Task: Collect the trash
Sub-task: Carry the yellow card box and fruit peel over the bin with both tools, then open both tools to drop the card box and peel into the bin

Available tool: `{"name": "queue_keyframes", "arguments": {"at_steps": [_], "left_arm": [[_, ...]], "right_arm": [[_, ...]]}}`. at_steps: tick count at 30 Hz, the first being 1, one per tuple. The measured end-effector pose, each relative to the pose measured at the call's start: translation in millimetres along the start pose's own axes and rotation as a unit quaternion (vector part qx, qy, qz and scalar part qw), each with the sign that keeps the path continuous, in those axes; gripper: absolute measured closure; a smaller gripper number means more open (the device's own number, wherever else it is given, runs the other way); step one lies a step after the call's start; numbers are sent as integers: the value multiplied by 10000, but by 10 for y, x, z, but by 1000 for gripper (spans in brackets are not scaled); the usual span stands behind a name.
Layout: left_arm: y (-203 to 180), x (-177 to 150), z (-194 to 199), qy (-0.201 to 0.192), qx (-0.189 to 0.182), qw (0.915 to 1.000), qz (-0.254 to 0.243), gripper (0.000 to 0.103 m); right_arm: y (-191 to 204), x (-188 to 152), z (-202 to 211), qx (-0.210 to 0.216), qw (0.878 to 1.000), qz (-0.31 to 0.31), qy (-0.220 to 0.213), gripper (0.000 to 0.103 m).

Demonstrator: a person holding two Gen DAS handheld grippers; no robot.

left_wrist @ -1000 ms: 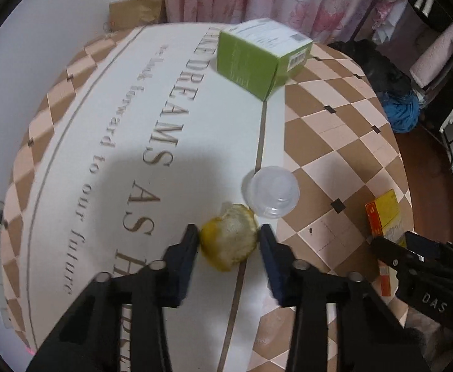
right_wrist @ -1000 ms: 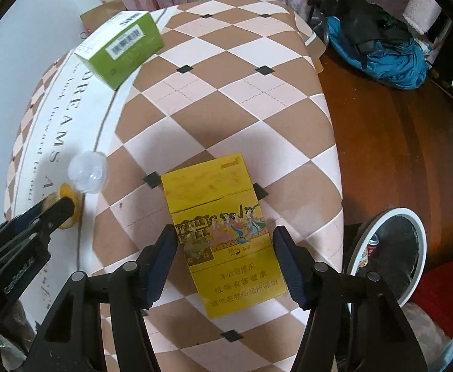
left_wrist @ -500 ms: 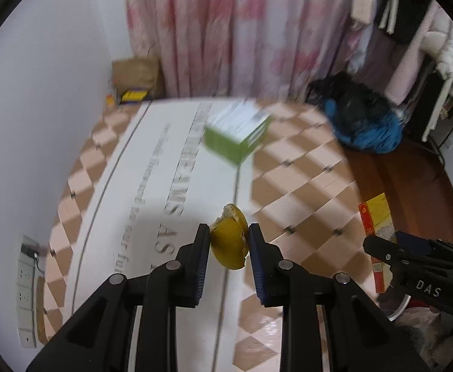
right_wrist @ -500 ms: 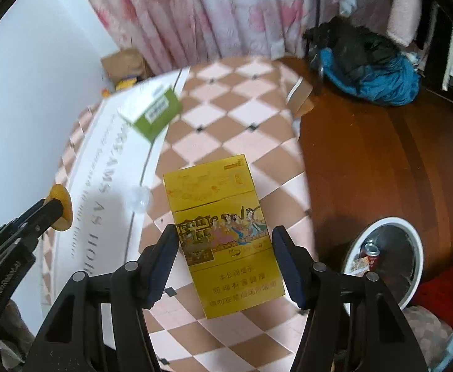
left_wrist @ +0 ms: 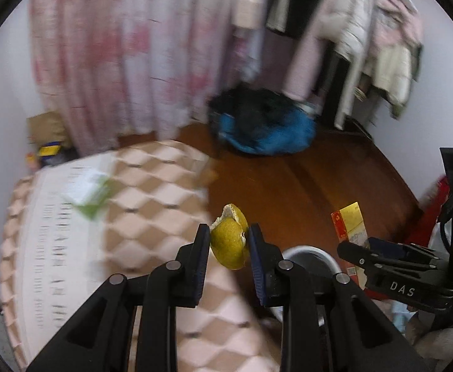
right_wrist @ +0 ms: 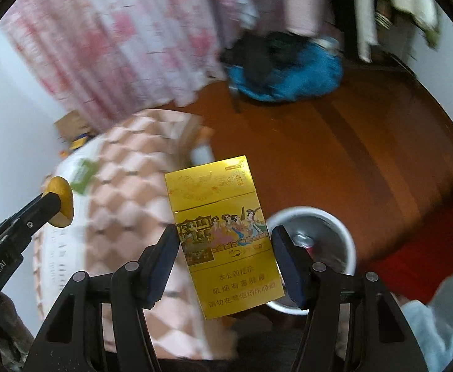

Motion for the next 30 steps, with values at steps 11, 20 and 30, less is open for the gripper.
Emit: {"name": "queue_keyframes", "arguments": {"at_steps": [11, 20, 30], "left_arm": [[-1302, -679, -1387, 1597, -755, 9835, -397, 81], [-1682, -959, -1814, 2067, -733, 9727, -755, 77], [-1629, -1009, -1891, 2024, -395, 9740, -935, 38]], "right_arm": [[-1800, -536, -838, -415, 9862, -1354, 857, 40], [-2251, -728, -1332, -489, 9742, -1825, 1235, 40], [-2308, -806, -1345, -925, 9710, -1675, 1433, 21]]}}
Point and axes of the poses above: each gripper's, at about its wrist camera, not at the fingertips, and z roughly against the way its jaws point, y to its left, x to its top, the point moved 9 cm from there along -z, roughly the way its jaws point, and after that the axes turned 4 degrees about x, right-handed, at the moved point
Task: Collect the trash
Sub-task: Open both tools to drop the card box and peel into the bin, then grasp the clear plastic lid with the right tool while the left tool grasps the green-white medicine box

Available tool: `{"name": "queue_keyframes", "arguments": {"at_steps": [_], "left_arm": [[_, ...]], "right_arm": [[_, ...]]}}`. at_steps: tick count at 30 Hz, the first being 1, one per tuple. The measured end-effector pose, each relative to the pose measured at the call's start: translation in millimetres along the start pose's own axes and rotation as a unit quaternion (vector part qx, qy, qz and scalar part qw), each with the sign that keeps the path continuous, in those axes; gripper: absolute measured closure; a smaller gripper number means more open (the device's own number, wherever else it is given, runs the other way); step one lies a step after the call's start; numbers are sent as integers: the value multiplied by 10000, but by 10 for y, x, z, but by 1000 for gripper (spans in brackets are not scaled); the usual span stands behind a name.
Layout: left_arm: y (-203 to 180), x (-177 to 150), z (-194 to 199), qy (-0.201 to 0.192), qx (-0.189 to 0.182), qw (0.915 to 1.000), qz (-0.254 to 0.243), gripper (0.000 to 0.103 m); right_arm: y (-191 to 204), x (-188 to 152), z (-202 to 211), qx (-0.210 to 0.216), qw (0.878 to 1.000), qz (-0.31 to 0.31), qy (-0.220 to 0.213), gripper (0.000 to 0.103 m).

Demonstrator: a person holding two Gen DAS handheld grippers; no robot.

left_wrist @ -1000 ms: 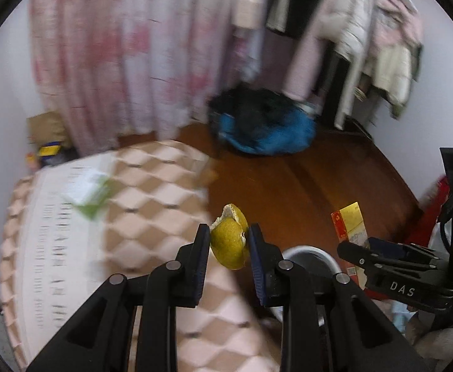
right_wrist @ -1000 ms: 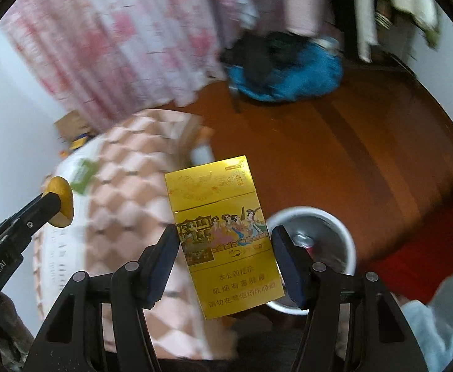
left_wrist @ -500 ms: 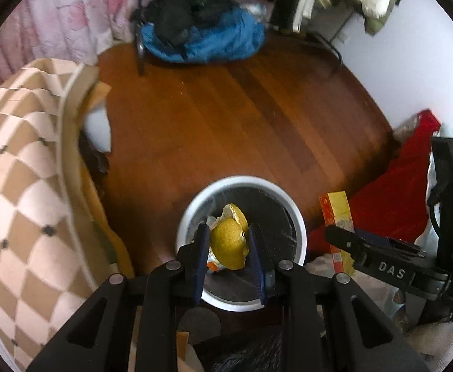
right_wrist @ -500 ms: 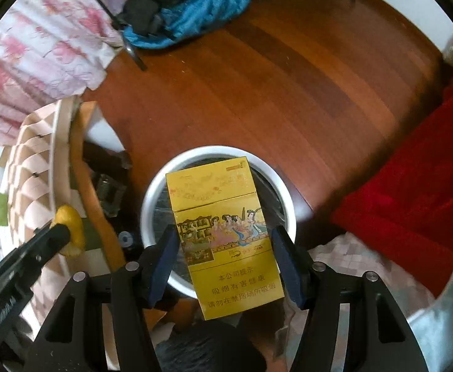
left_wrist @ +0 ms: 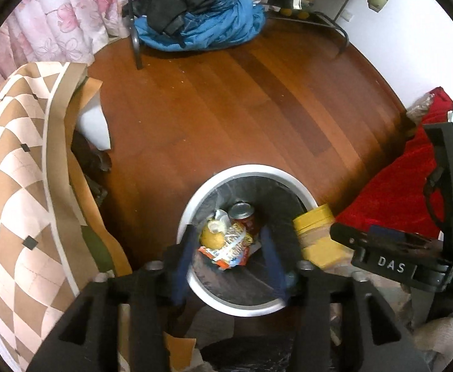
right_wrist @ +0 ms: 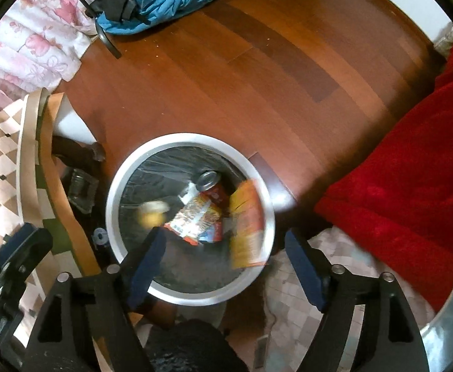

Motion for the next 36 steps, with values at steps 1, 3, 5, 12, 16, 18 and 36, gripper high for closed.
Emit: {"name": "queue_keyframes", "arguments": {"at_steps": [1, 3, 5, 12, 16, 18, 36], "left_arm": [[18, -3, 10, -19, 39, 10000, -2, 19], [61, -2, 45, -81, 128, 9999, -21, 18], [93, -8, 85, -99, 206, 9997, -26, 18], [196, 20, 298, -222, 369, 9991, -3, 6], [211, 66, 480, -364, 390, 9986, -2, 6], [218, 89, 572, -435, 414, 9982, -4, 6], [1492, 142, 1999, -1561, 1163, 9775, 807, 6]], "right_arm": [[-1, -7, 23, -105, 9999, 48, -3, 16], [-23, -21, 73, -272, 9995, 133, 17, 4], [-25, -48, 149, -464, 9987, 218, 20, 3], [35, -153, 482, -608, 9971, 447, 80, 2], [123, -193, 706, -532, 9974, 488, -13, 2], [166, -199, 813, -514, 9974, 509, -82, 2], [1910, -157, 2227, 658, 9811, 1355, -1211, 2]]}}
Point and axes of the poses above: each gripper's, at about its wrist camera, not at the fingertips, and z roughly against the way its jaws point, y to its left, x to its top, the point moved 9 cm from there along -z, roughly the way its jaws point, and after that the axes turned 4 degrees about x, right-handed, at the moved point
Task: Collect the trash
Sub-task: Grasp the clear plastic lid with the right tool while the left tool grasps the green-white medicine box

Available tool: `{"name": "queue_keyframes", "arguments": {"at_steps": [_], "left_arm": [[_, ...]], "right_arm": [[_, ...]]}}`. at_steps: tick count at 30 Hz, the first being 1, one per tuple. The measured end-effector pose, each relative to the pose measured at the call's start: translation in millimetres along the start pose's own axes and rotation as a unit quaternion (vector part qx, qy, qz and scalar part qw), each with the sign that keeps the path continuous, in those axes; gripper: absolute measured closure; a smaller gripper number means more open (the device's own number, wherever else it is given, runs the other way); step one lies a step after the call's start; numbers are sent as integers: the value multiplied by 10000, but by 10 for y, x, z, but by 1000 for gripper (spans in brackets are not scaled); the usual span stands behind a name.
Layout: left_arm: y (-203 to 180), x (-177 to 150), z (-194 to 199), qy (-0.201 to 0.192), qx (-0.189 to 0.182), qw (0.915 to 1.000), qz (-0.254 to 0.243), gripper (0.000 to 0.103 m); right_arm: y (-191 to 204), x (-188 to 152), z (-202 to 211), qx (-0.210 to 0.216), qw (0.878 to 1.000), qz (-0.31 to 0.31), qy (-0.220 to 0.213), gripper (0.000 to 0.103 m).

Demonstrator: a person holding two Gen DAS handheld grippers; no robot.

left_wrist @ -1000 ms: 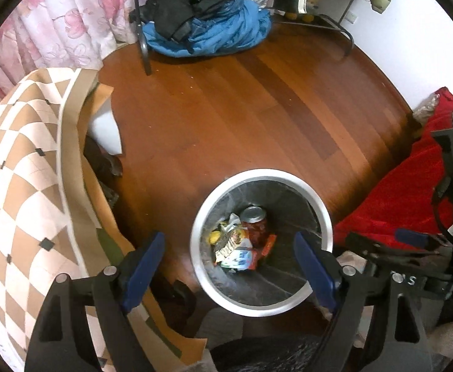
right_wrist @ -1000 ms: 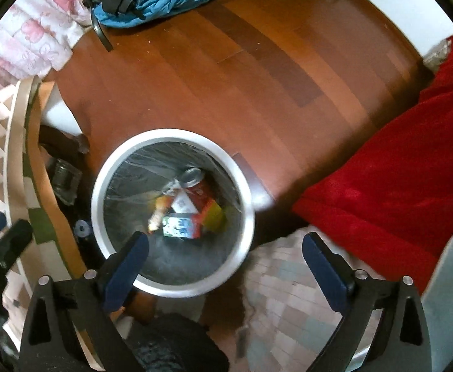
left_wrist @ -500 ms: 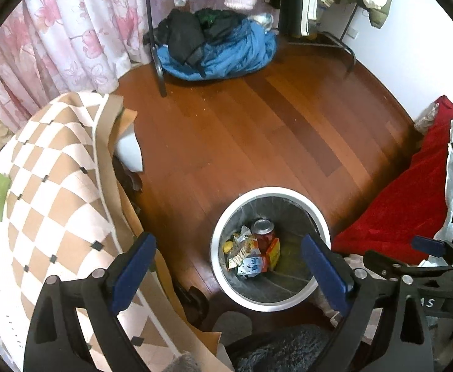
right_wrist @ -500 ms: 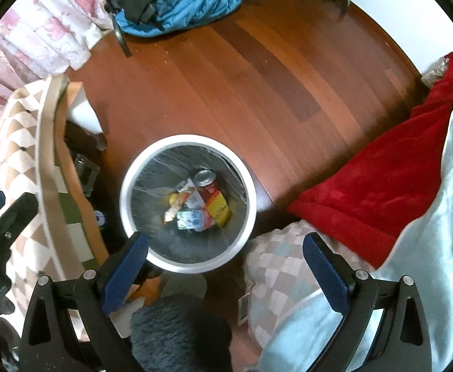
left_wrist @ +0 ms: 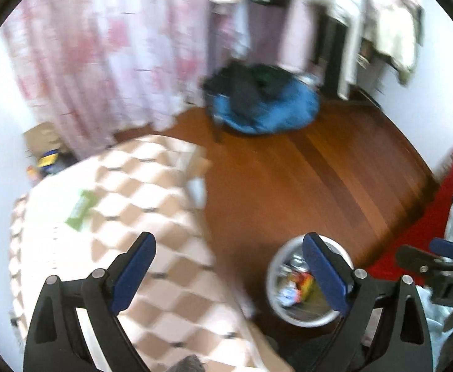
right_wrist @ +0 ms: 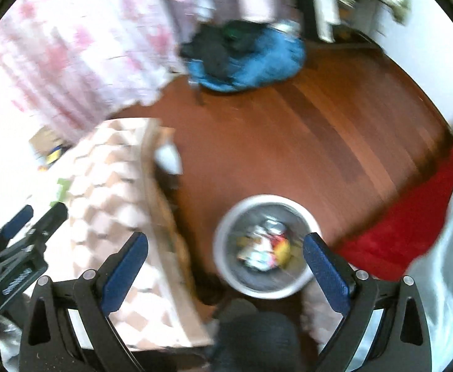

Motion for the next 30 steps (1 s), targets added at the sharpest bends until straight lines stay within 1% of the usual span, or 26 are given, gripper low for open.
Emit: {"name": "queue_keyframes", "arguments": {"at_steps": [1, 2, 3, 4, 6, 8, 10, 12, 13, 14, 17, 18, 20, 21, 22, 23, 24, 25, 26, 28, 29, 30], "left_arm": [[221, -6, 20, -26, 164, 9998, 113, 6], [531, -29, 39, -70, 402, 9988, 258, 6], [747, -80, 44, -82, 587, 9976, 351, 6], [1048, -162, 32, -53, 843, 9953, 476, 6], [1563, -414, -38, 104, 1230, 9900, 687, 6], [2058, -742, -142, 360, 1594, 9821, 941, 6], [2489, -1138, -284, 717, 1758, 9737, 1263, 6], [2851, -1529, -419, 1003, 1918, 9641, 1536, 6], [2969, -1687, -478, 1136, 1990, 9599, 1617, 6], [3107, -1864, -557, 1297, 2041, 9549, 1724, 6], [3281, -2189, -671, 1543, 2023, 9475, 1936, 6], [3325, -2218, -729, 1429, 1890, 9513, 1972, 6], [3398, -2327, -766, 1483, 1876, 9497, 2020, 6], [3427, -2370, -784, 1502, 1857, 9493, 2044, 6], [3455, -2383, -821, 1513, 1834, 9493, 2058, 6], [3484, -2391, -833, 1517, 1828, 9491, 2066, 6], [3504, -2387, -849, 1506, 1807, 9500, 2053, 6], [3524, -2386, -863, 1522, 1796, 9502, 2042, 6], [3534, -2357, -888, 1519, 1780, 9507, 2036, 6], [3550, -2242, -900, 1455, 1709, 9540, 1987, 6], [3529, -2111, -900, 1388, 1655, 9574, 1916, 6], [3493, -1931, -909, 1286, 1564, 9632, 1770, 6]], "right_arm": [[220, 41, -23, 111, 9998, 150, -2, 2], [547, 77, -96, 258, 9989, 391, 38, 2], [778, 75, -168, 342, 9978, 555, 90, 2], [986, 58, -250, 420, 9966, 692, 152, 2], [1508, -43, -501, 670, 9919, 1016, 357, 2], [2010, -206, -787, 873, 9861, 1307, 537, 2], [2429, -409, -1085, 980, 9802, 1575, 698, 3], [2842, -679, -1428, 1129, 9728, 1787, 944, 14], [2947, -782, -1547, 1133, 9704, 1869, 1031, 23], [3100, -904, -1695, 1111, 9672, 1975, 1144, 27], [3413, -1173, -2042, 1078, 9611, 2147, 1362, 27], [3470, -1221, -2122, 1076, 9595, 2202, 1392, 27], [3586, -1301, -2272, 1066, 9573, 2278, 1428, 29], [3631, -1337, -2336, 1042, 9564, 2313, 1444, 31], [3663, -1362, -2383, 1041, 9554, 2337, 1474, 42], [3694, -1412, -2424, 1019, 9525, 2415, 1548, 49], [3716, -1416, -2407, 917, 9515, 2572, 1415, 57], [3746, -1426, -2403, 925, 9486, 2676, 1412, 61], [3751, -1417, -2395, 972, 9476, 2682, 1437, 61], [3686, -1291, -2349, 970, 9515, 2594, 1339, 61], [3595, -1150, -2330, 945, 9568, 2446, 1256, 61], [3533, -1043, -2321, 910, 9600, 2341, 1235, 61]]}}
Point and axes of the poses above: each gripper's, at about its wrist camera, not at the fingertips, and z roughly against the way its jaws point, y to its left, x to its top, the point moved 9 cm from there along -z, roughly the way its jaws point, and after that the axes turned 4 degrees about x, right-handed, at the moved point
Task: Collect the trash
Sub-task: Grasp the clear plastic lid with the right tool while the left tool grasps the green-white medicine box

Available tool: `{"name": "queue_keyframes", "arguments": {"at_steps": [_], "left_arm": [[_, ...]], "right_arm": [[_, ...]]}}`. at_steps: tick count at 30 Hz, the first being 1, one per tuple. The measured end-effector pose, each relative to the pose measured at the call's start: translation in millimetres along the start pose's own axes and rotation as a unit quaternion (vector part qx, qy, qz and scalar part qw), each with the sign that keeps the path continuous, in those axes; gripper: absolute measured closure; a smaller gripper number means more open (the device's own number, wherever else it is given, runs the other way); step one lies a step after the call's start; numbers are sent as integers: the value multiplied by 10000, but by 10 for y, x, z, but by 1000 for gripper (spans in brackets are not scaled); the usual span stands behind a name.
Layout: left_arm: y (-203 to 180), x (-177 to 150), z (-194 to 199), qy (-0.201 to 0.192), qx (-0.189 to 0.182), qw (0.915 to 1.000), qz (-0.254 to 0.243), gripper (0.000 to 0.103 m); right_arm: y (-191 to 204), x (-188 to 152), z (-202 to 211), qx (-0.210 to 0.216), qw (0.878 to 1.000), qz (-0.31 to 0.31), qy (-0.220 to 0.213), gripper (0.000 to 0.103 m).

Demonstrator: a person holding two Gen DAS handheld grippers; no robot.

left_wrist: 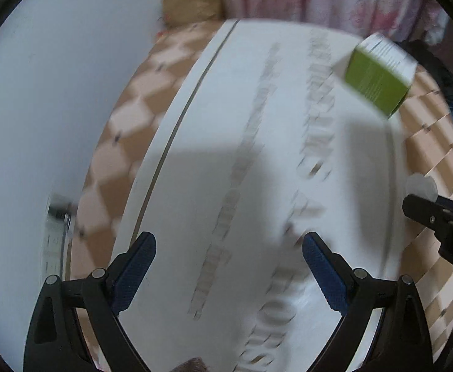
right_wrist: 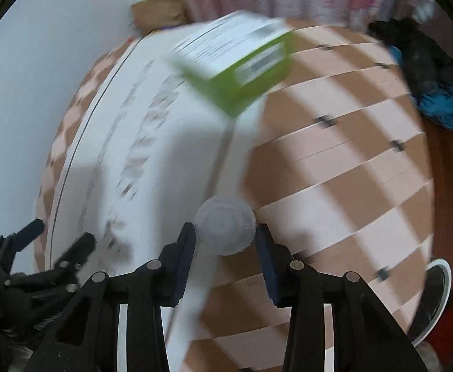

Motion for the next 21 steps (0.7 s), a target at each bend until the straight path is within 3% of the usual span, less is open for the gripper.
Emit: {"name": "queue_keyframes", "arguments": {"at_steps": [4, 8, 14, 21], "left_arm": [[-463, 623, 235, -475, -537, 9939, -842, 6], [-995, 1197, 341, -669, -740, 9787, -1793, 6], [-1473, 1510, 103, -232, -891, 9679, -2337, 6], [-1686, 1489, -174, 337, -1039, 9700, -2173, 9]], "right_arm": [[-574, 270, 59, -182, 9980, -595, 96, 61], [-1012, 535, 65, -351, 9948, -924, 259, 61], [-1255, 812, -4, -492, 9922, -1067, 407, 61], [-1271, 851, -53, -429, 9929, -1015, 445, 61]]}}
Point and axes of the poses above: each gripper's, at about its wrist camera, not at the fingertips, and z roughly against the way its jaws point, y to its left, x to its top, the point moved 9 cm from there along -z, roughly the way its jaws point, and after that the axes turned 4 degrees about x, right-handed, at the moved point
